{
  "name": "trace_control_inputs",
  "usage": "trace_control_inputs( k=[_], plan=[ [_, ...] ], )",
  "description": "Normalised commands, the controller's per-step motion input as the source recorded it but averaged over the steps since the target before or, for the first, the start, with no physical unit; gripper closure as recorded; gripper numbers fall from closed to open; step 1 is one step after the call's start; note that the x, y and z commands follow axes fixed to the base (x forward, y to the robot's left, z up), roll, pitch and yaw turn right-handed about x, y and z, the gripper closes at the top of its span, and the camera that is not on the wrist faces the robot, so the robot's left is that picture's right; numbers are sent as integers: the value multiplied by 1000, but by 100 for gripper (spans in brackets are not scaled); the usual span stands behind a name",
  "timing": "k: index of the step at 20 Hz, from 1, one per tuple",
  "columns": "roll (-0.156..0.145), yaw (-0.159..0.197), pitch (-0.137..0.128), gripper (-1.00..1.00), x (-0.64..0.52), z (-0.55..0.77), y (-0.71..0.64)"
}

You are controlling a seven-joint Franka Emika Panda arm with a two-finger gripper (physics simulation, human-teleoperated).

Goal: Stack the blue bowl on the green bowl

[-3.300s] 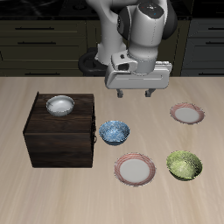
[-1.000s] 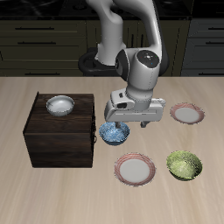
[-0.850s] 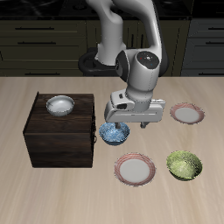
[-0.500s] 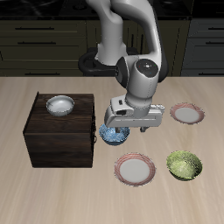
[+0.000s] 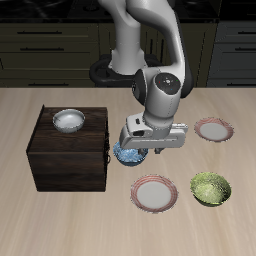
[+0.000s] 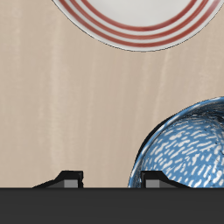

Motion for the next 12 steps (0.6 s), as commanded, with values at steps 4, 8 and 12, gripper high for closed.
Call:
trace_control_inputs(
  k=[4, 8, 12],
  plan=[
    [9, -6, -6, 100, -9, 61, -22],
    [-1, 2, -12, 100, 16, 70, 7],
    [18, 3, -31, 100, -4, 283, 42]
  ],
)
